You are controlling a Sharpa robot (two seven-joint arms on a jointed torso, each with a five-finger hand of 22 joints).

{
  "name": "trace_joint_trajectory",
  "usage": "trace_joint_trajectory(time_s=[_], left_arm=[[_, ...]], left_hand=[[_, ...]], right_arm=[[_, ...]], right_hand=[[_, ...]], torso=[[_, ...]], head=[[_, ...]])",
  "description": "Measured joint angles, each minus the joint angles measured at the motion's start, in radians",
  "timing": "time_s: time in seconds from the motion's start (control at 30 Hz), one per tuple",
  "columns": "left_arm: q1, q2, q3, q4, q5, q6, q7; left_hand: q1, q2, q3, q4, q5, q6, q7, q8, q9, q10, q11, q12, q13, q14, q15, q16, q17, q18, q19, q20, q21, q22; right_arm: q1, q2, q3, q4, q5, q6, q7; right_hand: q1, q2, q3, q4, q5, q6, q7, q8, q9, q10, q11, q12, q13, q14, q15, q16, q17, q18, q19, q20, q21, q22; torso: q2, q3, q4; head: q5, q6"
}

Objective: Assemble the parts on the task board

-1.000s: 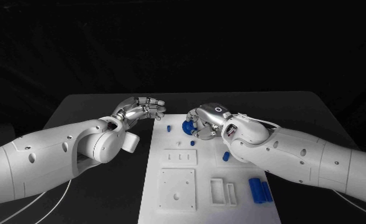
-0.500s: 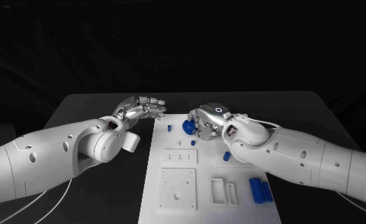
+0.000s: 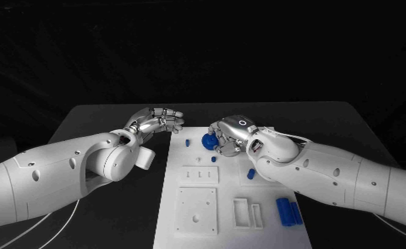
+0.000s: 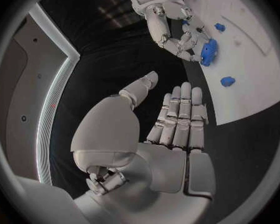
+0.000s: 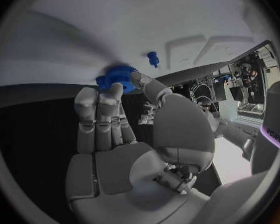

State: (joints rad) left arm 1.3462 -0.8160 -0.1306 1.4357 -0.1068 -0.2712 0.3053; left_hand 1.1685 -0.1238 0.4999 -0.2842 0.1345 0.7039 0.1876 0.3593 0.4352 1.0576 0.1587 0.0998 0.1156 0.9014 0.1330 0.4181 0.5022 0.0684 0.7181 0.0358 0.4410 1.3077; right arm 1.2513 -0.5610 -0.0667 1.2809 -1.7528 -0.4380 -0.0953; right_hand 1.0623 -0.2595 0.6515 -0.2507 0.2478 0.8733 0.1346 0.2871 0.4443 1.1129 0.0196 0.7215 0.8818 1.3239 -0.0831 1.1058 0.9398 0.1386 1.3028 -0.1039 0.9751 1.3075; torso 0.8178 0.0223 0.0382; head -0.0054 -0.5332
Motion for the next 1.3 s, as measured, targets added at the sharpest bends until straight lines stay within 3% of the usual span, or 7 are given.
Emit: trace_joint_trajectory(time_s=[0.13,0.27,0.37,0.93,1.03,1.2,1.3], left_arm=[[0.000,0.001,0.000,0.000,0.000,0.000,0.000],[0.000,0.002,0.000,-0.001,0.000,0.000,0.000],[0.000,0.002,0.000,-0.001,0.000,0.000,0.000],[0.000,0.002,0.000,-0.005,0.000,0.000,0.000],[0.000,0.002,0.000,-0.008,0.000,0.000,0.000],[0.000,-0.001,0.000,-0.016,0.000,0.000,0.001],[0.000,-0.003,0.000,-0.021,0.000,0.000,0.001]], left_hand=[[0.000,0.000,0.000,0.000,0.000,0.000,0.000,0.000,0.000,0.000,0.000,0.000,0.000,0.000,0.000,0.000,0.000,0.000,0.000,0.000,0.000,0.000],[0.000,0.000,0.000,0.000,0.000,0.000,0.000,0.000,0.000,0.000,0.000,0.000,0.000,0.000,0.000,0.000,0.000,0.000,0.000,0.000,0.004,0.000],[0.000,0.000,0.000,0.000,0.000,0.000,0.000,0.000,0.000,0.000,0.000,0.000,0.000,0.000,0.000,0.000,0.000,-0.001,0.000,0.000,0.004,0.000],[-0.004,0.004,0.000,0.000,0.000,0.000,0.000,0.000,0.000,0.000,0.000,-0.004,0.000,0.000,0.000,0.000,0.001,-0.006,0.000,0.000,0.004,0.000],[-0.004,0.004,0.000,0.000,0.000,0.000,0.000,0.000,0.000,0.000,0.000,-0.004,0.000,0.000,0.000,0.000,0.001,-0.007,0.000,0.000,0.004,0.000],[-0.004,0.004,0.000,0.000,0.000,0.000,0.000,0.000,0.000,0.000,0.000,-0.004,0.000,0.000,0.000,0.000,0.000,-0.007,0.000,0.000,0.004,0.000],[-0.004,0.004,0.000,0.000,0.000,0.000,0.000,0.000,0.000,0.000,0.000,-0.004,0.000,0.000,0.000,0.000,0.001,-0.007,0.000,0.000,0.004,0.000]], right_arm=[[-0.003,0.001,-0.003,0.000,0.006,0.003,0.001],[-0.004,0.001,-0.003,-0.001,0.015,0.004,0.004],[-0.003,0.001,-0.003,-0.001,0.022,0.006,0.006],[-0.003,-0.012,0.001,0.006,0.076,-0.001,0.024],[-0.004,-0.031,0.018,0.017,0.110,-0.013,0.039],[-0.001,-0.090,0.086,0.059,0.185,-0.018,0.079],[0.013,-0.135,0.099,0.070,0.252,-0.005,0.105]], right_hand=[[-0.016,0.016,0.001,0.011,-0.004,0.010,-0.010,0.003,0.000,-0.011,0.000,0.073,0.045,0.002,-0.005,0.009,0.000,0.000,0.003,0.000,0.000,0.000],[-0.013,0.032,0.052,0.048,-0.079,0.020,-0.019,0.011,0.003,-0.011,0.000,0.116,0.072,0.002,-0.010,0.020,0.004,0.000,0.003,0.000,0.003,0.000],[-0.013,0.032,0.087,0.071,-0.101,0.020,-0.019,0.016,0.003,-0.016,0.005,0.160,0.097,-0.001,-0.013,0.029,0.012,0.000,0.004,-0.001,0.014,0.000],[-0.036,0.027,0.089,0.075,-0.071,0.020,-0.019,0.014,0.002,-0.018,0.003,0.212,0.116,-0.001,-0.013,0.048,0.031,0.001,0.004,-0.006,0.036,0.000],[-0.042,0.021,0.069,0.071,-0.062,0.020,-0.019,0.009,0.001,-0.020,0.002,0.217,0.116,-0.001,-0.013,0.050,0.033,0.001,0.003,-0.007,0.040,0.000],[-0.048,0.027,0.033,0.048,-0.041,0.020,-0.019,0.009,0.001,-0.020,0.002,0.231,0.116,-0.003,-0.011,0.052,0.036,0.001,0.000,-0.010,0.043,0.000],[-0.058,0.037,0.006,0.029,-0.019,0.020,-0.019,0.009,0.001,-0.020,0.002,0.240,0.116,-0.004,-0.010,0.052,0.038,0.000,-0.003,-0.013,0.043,0.000]], torso=[[0.000,0.0000,0.0002],[0.000,0.0000,0.0006],[0.000,-0.0001,0.0006],[0.000,-0.0002,-0.0007],[-0.001,0.0002,-0.0020],[-0.001,0.0018,-0.0040],[-0.002,0.0028,-0.0058]], head=[[0.000,0.000],[0.000,0.000],[0.000,0.000],[0.000,0.004],[-0.001,0.008],[-0.005,0.017],[-0.008,0.023]])
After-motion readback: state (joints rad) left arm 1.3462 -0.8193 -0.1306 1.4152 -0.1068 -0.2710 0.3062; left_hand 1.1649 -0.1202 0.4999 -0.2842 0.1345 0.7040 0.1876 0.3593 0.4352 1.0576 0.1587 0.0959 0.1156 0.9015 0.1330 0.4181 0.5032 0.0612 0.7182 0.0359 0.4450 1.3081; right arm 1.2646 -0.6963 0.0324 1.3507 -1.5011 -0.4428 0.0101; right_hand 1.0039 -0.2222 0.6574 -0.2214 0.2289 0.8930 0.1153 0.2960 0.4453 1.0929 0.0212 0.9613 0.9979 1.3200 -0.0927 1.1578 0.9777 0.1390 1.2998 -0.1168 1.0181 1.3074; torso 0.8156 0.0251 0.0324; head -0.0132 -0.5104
